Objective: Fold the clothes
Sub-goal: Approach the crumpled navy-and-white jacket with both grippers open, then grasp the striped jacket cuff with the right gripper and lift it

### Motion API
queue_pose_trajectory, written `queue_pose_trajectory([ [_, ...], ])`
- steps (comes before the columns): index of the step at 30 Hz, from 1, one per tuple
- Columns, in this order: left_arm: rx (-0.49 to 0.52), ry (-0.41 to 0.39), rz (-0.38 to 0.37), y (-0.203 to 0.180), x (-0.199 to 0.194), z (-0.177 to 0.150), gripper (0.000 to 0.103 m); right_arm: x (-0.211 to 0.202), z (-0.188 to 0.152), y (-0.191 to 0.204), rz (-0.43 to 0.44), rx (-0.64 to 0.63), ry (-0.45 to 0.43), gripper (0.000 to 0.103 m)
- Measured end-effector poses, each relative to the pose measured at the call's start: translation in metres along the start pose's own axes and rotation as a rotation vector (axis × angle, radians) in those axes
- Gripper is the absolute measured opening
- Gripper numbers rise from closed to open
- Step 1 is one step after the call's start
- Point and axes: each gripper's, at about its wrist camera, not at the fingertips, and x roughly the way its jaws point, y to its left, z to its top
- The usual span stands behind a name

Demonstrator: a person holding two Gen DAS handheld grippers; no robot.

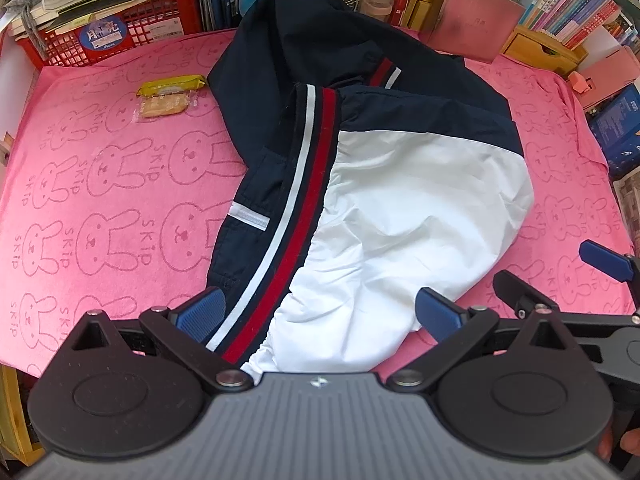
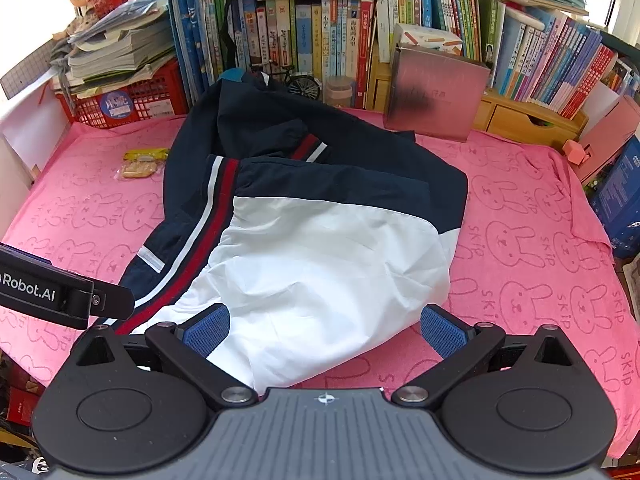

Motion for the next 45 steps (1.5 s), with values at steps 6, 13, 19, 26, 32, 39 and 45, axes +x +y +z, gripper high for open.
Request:
queue_pose_trajectory([
  [6,-0.009,0.002,0.001,0.006,0.000,0.002,0.102,0.004,0.005,0.001,-0.028,-0.061,-0.033,0.103],
  [13,-0.108,0.014,0.060,0.045,-0.003,-0.014,0.102,0.044,0.055,0.028,-0.047,-0.358,-0.136,0.103],
  [19,-0.218,0.049,0.117,0.091,-0.010,-0.052,0.102,0.111,0.107,0.085,0.017,-0.603,-0.164,0.103],
  [26,-0.295,0.084,0.174,0.119,-0.014,-0.075,0.102,0.204,0.118,0.127,0.030,-0.694,0.035,0.072],
  [32,-0.310,0.093,0.167,0.132,-0.005,-0.070,0.102,0.174,0.096,0.078,0.051,-0.518,0.012,0.017],
  [39,-0.239,0.061,0.133,0.136,0.009,-0.036,0.102,0.086,0.041,0.003,0.069,-0.380,0.030,0.017],
  [45,-0.142,0.048,0.103,0.134,0.023,-0.010,0.102,0.018,-0.042,-0.038,0.011,-0.231,0.157,0.017],
])
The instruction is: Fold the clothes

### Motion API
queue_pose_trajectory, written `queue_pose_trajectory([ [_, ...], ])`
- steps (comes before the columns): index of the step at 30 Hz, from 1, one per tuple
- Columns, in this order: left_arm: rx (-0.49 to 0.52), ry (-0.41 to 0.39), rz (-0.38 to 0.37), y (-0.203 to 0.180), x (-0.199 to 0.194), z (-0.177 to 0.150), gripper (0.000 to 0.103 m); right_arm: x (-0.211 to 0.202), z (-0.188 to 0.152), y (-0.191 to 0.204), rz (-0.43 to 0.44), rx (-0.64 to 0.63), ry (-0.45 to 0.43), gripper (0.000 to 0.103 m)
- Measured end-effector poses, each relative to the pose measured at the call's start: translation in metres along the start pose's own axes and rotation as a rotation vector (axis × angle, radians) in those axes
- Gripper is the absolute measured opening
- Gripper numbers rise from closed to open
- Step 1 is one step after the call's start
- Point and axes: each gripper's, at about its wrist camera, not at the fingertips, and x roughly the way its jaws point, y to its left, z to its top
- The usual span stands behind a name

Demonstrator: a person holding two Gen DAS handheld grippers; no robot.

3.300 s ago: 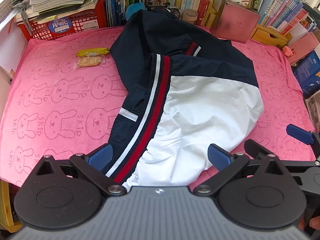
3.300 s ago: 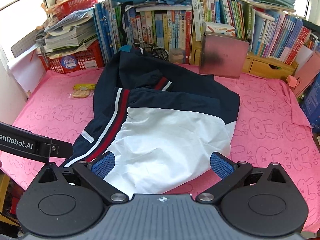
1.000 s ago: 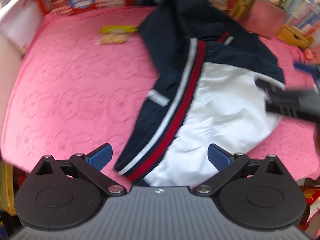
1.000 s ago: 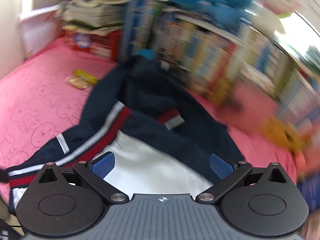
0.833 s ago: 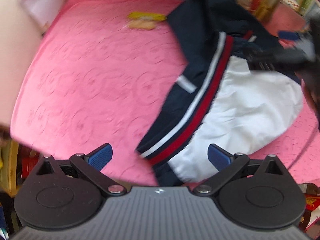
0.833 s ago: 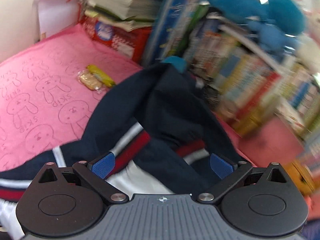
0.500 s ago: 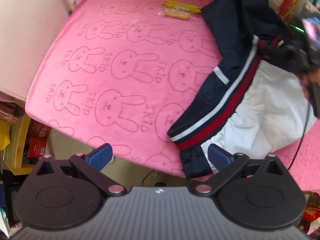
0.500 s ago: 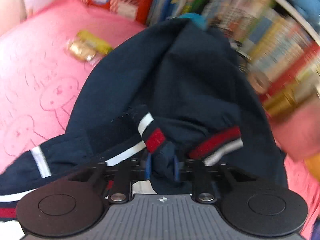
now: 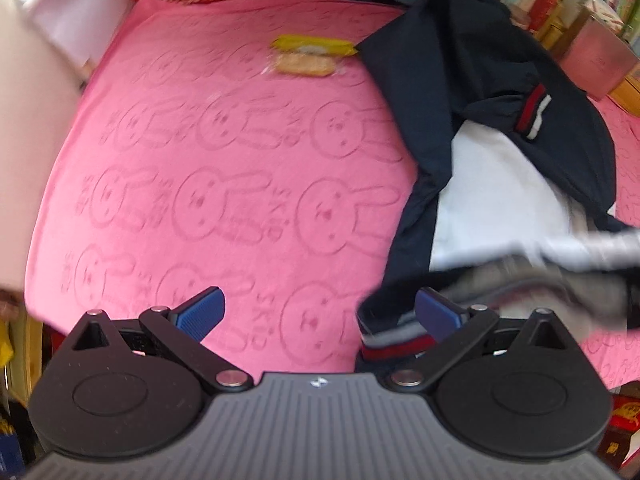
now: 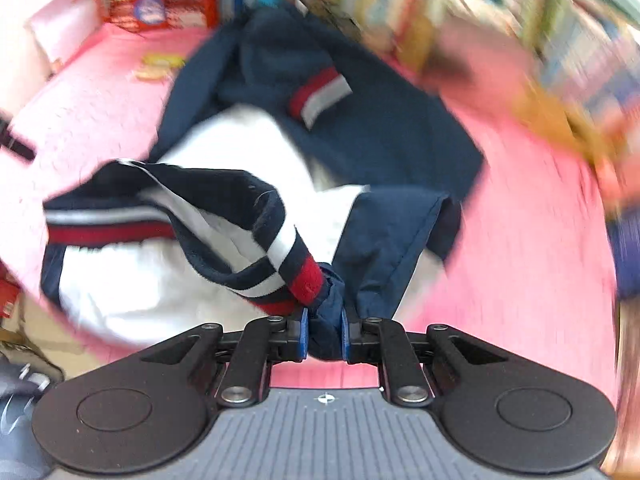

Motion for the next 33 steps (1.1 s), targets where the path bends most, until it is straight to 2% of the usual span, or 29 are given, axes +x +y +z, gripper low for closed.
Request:
queue_pose_trajectory([
  [5,0.106,0.010,-0.024,-0.016,0.019,0.008,0.102,-0.019,-0.063,-0.006,-0.013,0.119,0.108,0.020],
  [6,0.127,0.017,-0.030,-0.021,0.023,0.008,0.102,-0.022,-0.073,-0.005,-0.018,0.140,0.125,0.023],
  [8,0.168,0.039,-0.045,-0.030,0.033,0.005,0.102,-0.030,-0.086,-0.005,-0.037,0.185,0.137,0.038],
  [9,0.186,0.050,-0.052,-0.034,0.038,0.004,0.102,-0.036,-0.090,-0.005,-0.066,0.200,0.139,0.057],
  [10,0.208,0.061,-0.058,-0.039,0.042,0.001,0.102,-0.042,-0.093,-0.005,-0.094,0.214,0.140,0.069],
  [13,0.278,0.097,-0.070,-0.054,0.058,-0.012,0.102,-0.067,-0.096,-0.009,-0.121,0.251,0.109,0.071],
  [15,0.316,0.125,-0.072,-0.063,0.067,-0.021,0.102,-0.085,-0.091,-0.013,-0.101,0.267,0.053,0.073],
  [18,0.374,0.173,-0.073,-0.077,0.083,-0.037,0.102,-0.081,-0.054,-0.009,-0.085,0.200,-0.047,0.085],
  [20,0.395,0.200,-0.085,-0.084,0.086,-0.049,0.102,-0.056,-0.027,-0.007,-0.091,0.161,-0.074,0.087],
  [22,0.413,0.227,-0.098,-0.090,0.087,-0.061,0.102,-0.016,-0.002,-0.007,-0.120,0.165,-0.066,0.094],
  [23,0.422,0.240,-0.104,-0.093,0.088,-0.067,0.102,0.007,0.005,-0.013,-0.132,0.191,-0.034,0.091],
  [25,0.438,0.267,-0.120,-0.099,0.088,-0.080,0.102,0.043,0.011,-0.024,-0.165,0.232,0.045,0.007],
  [26,0.435,0.278,-0.138,-0.100,0.086,-0.084,0.102,0.053,0.008,-0.030,-0.220,0.243,0.093,0.011],
  [27,0.427,0.289,-0.160,-0.100,0.083,-0.088,0.102,0.054,0.000,-0.037,-0.232,0.238,0.118,0.010],
  [29,0.407,0.308,-0.199,-0.100,0.078,-0.094,0.102,0.052,-0.017,-0.050,-0.252,0.218,0.172,0.017],
  [31,0.373,0.300,-0.212,-0.098,0.071,-0.092,0.102,0.045,-0.035,-0.061,-0.287,0.166,0.234,0.047],
  [33,0.337,0.269,-0.204,-0.095,0.063,-0.086,0.102,0.028,-0.035,-0.067,-0.300,0.141,0.217,0.058],
])
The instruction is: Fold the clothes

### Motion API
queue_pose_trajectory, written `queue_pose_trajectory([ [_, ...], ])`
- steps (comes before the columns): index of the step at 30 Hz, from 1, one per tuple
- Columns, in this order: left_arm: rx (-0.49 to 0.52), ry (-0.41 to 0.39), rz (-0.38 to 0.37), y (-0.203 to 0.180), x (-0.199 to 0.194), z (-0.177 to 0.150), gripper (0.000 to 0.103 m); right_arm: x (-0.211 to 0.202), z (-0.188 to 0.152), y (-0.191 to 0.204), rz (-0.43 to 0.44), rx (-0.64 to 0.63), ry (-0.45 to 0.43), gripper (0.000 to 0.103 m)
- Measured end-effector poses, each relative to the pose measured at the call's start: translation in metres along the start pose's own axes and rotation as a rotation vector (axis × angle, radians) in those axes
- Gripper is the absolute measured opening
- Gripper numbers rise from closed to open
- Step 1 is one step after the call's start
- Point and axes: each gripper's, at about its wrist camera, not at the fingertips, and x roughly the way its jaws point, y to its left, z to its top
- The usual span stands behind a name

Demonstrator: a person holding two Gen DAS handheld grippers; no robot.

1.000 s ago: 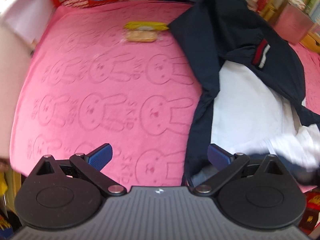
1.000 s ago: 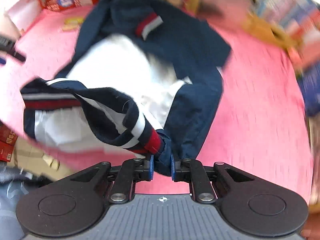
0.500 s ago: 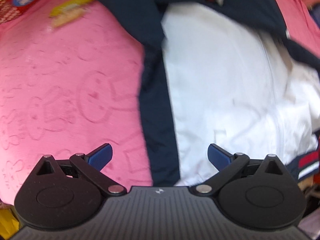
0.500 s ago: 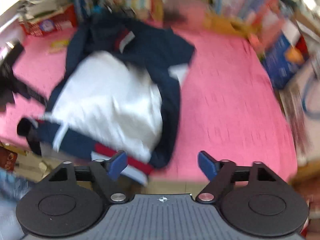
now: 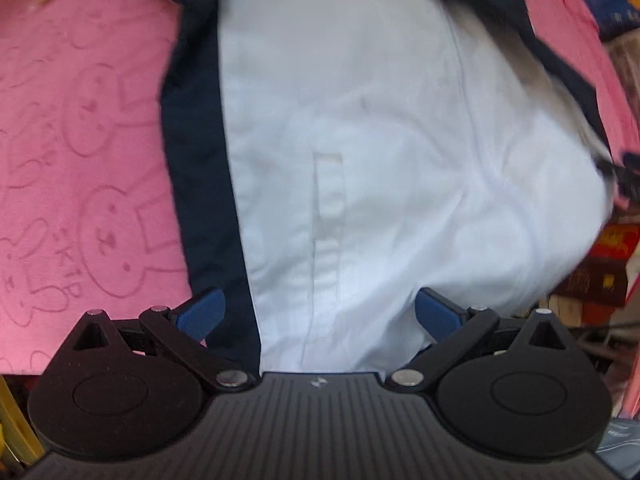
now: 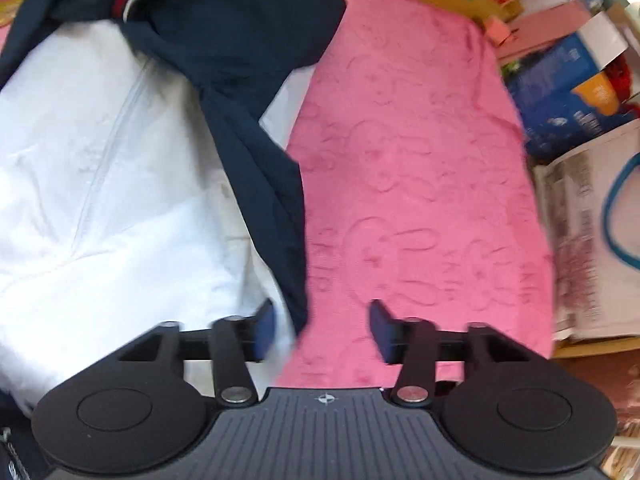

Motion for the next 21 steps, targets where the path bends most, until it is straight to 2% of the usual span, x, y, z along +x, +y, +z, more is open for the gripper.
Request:
queue_pose_trajectory([
  [1,-0.018,-0.021,0.011,0.002,-0.005,0.003,0.102,-0.010,0.005,-0.003,-0.003,-0.013,-0.034,0.066],
  [3,-0.057,-0.057,0.046,0.007,-0.010,0.014,0.102,-0.027,0.029,0.005,-0.036,-0.065,-0.142,0.077],
  [4,-0.075,-0.069,0.068,0.011,-0.012,0.022,0.102,-0.033,0.044,0.016,-0.038,-0.116,-0.222,0.086],
  [6,-0.111,-0.084,0.117,0.017,-0.014,0.034,0.102,-0.026,0.081,0.050,-0.011,-0.224,-0.331,0.096],
  [7,-0.131,-0.091,0.136,0.019,-0.015,0.038,0.102,-0.018,0.101,0.070,0.004,-0.278,-0.376,0.097],
  [9,-0.176,-0.100,0.155,0.021,-0.014,0.043,0.102,0.012,0.131,0.109,0.009,-0.350,-0.410,0.097],
  [10,-0.201,-0.103,0.163,0.021,-0.015,0.045,0.102,0.031,0.141,0.127,-0.001,-0.390,-0.398,0.086],
  [11,-0.224,-0.105,0.172,0.022,-0.015,0.047,0.102,0.050,0.151,0.144,-0.010,-0.430,-0.386,0.068],
  [12,-0.242,-0.107,0.183,0.021,-0.015,0.049,0.102,0.062,0.157,0.153,-0.015,-0.453,-0.380,0.018],
  [13,-0.257,-0.110,0.193,0.021,-0.014,0.052,0.102,0.068,0.164,0.148,-0.040,-0.431,-0.390,0.009],
  [17,-0.286,-0.097,0.226,0.020,-0.001,0.062,0.102,0.055,0.180,0.061,-0.108,-0.167,-0.483,0.008],
  [18,-0.290,-0.094,0.229,0.018,0.002,0.065,0.102,0.052,0.180,0.034,-0.149,-0.110,-0.498,0.008],
  [19,-0.293,-0.093,0.232,0.016,0.004,0.068,0.102,0.050,0.179,0.002,-0.199,-0.048,-0.496,0.009],
  [21,-0.301,-0.096,0.235,0.013,0.006,0.074,0.102,0.060,0.175,-0.062,-0.230,0.078,-0.426,0.014],
])
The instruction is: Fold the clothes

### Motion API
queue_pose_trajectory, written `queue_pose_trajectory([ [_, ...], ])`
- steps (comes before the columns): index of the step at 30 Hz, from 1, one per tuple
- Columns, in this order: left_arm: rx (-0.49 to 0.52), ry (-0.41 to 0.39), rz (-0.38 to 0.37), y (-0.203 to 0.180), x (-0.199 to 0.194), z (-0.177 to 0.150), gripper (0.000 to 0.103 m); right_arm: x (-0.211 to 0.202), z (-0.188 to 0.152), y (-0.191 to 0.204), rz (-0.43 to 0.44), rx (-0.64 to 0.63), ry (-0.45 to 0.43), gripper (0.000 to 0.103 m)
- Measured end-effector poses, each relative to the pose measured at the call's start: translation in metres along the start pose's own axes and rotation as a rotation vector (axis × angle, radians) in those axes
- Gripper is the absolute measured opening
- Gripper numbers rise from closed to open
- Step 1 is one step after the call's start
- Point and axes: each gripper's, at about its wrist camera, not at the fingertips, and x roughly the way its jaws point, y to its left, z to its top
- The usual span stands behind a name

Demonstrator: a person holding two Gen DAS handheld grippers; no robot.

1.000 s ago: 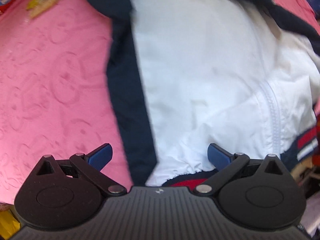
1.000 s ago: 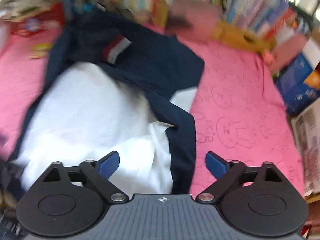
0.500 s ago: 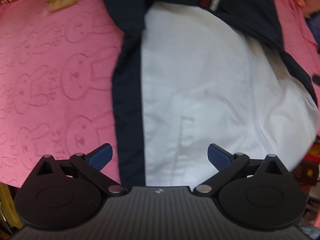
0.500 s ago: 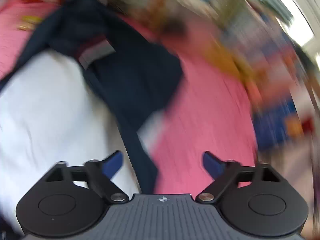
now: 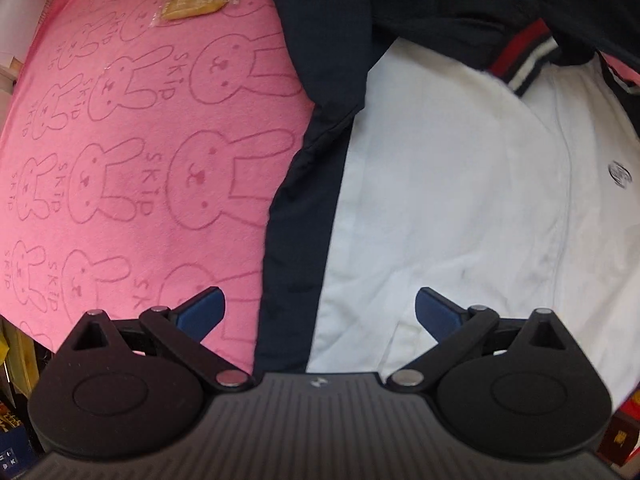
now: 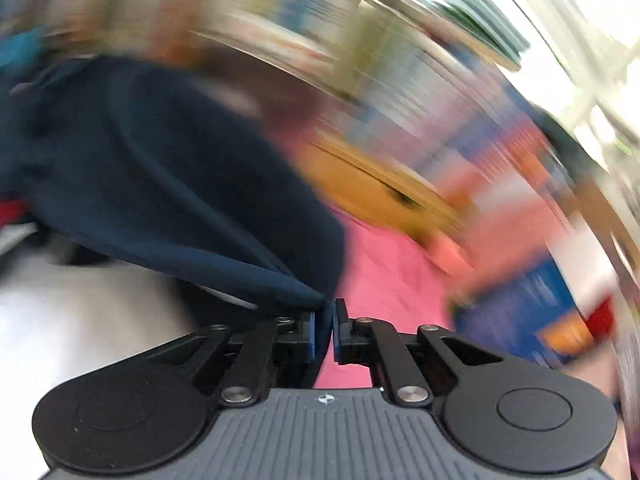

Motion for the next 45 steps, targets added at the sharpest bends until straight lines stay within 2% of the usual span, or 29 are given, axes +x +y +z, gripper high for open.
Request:
queue_pose_trajectory([
  [1,-0.002,-0.002,0.001,-0.003,0.000,0.002,0.102,0.011,-0.009,-0.025,-0.013,0.044,0.062,0.030],
  [2,-0.003,-0.004,0.002,-0.006,0.001,0.004,0.102,0.025,-0.018,-0.046,-0.033,0.090,0.131,0.040],
  [3,-0.002,-0.004,0.004,-0.009,0.001,0.005,0.102,0.038,-0.033,-0.061,-0.057,0.124,0.206,0.061],
  [4,0.003,-0.005,0.006,-0.012,0.001,0.006,0.102,0.051,-0.048,-0.076,-0.079,0.159,0.279,0.077],
  [6,0.010,-0.005,0.014,-0.017,0.001,0.007,0.102,0.054,-0.075,-0.093,-0.088,0.262,0.340,0.080],
  [7,0.009,-0.004,0.019,-0.019,0.002,0.008,0.102,0.047,-0.086,-0.099,-0.075,0.315,0.342,0.080],
  [9,0.010,-0.002,0.032,-0.023,0.002,0.008,0.102,0.020,-0.098,-0.089,-0.068,0.335,0.301,0.081],
  [10,0.012,-0.002,0.039,-0.026,0.003,0.008,0.102,0.007,-0.098,-0.076,-0.056,0.294,0.262,0.082],
  [12,0.020,-0.009,0.053,-0.030,0.005,0.011,0.102,-0.021,-0.090,-0.034,0.009,0.164,0.148,0.088],
  [15,0.018,-0.014,0.062,-0.035,0.003,0.013,0.102,-0.047,-0.071,0.029,0.134,-0.070,-0.051,0.103],
  [16,0.018,-0.014,0.067,-0.037,0.003,0.012,0.102,-0.046,-0.064,0.047,0.139,-0.131,-0.118,0.103],
  [18,0.015,-0.011,0.077,-0.038,0.002,0.011,0.102,-0.032,-0.044,0.083,0.141,-0.197,-0.159,0.103],
  [20,0.009,-0.004,0.087,-0.036,0.002,0.009,0.102,-0.001,-0.026,0.105,0.164,-0.209,-0.130,0.090],
  [21,0.006,-0.001,0.092,-0.036,0.002,0.008,0.102,0.015,-0.019,0.109,0.156,-0.217,-0.099,0.057],
  [22,0.003,0.002,0.097,-0.035,0.001,0.007,0.102,0.028,-0.011,0.107,0.134,-0.214,-0.079,0.029],
  [23,-0.002,0.003,0.100,-0.034,0.001,0.006,0.102,0.035,-0.006,0.097,0.109,-0.185,-0.080,0.025],
  [25,-0.018,0.012,0.108,-0.030,0.002,0.005,0.102,0.047,0.003,0.061,0.021,-0.095,-0.089,0.022],
  [27,-0.033,0.019,0.108,-0.027,0.005,0.005,0.102,0.061,0.002,0.021,-0.118,0.015,-0.047,0.023],
  [29,-0.046,0.019,0.105,-0.024,0.007,0.007,0.102,0.075,-0.003,-0.019,-0.258,0.123,0.033,0.032],
  [31,-0.058,0.019,0.101,-0.021,0.007,0.009,0.102,0.085,-0.014,-0.053,-0.343,0.200,0.165,0.063],
  [33,-0.069,0.015,0.096,-0.018,0.007,0.011,0.102,0.073,-0.028,-0.073,-0.340,0.291,0.218,0.074],
  [36,-0.083,0.018,0.089,-0.011,0.010,0.014,0.102,0.031,-0.041,-0.067,-0.085,0.398,0.162,0.089],
  [39,-0.091,0.025,0.082,-0.002,0.015,0.016,0.102,0.003,-0.038,-0.018,0.365,0.410,0.111,0.091],
  [41,-0.086,0.024,0.071,0.004,0.016,0.016,0.102,-0.002,-0.025,0.022,0.561,0.405,0.095,0.092],
  [44,-0.087,0.022,0.066,0.018,0.016,0.013,0.102,0.005,0.008,0.097,0.759,0.402,0.110,0.097],
  [45,-0.093,0.020,0.064,0.024,0.016,0.011,0.102,0.014,0.017,0.120,0.792,0.382,0.144,0.101],
])
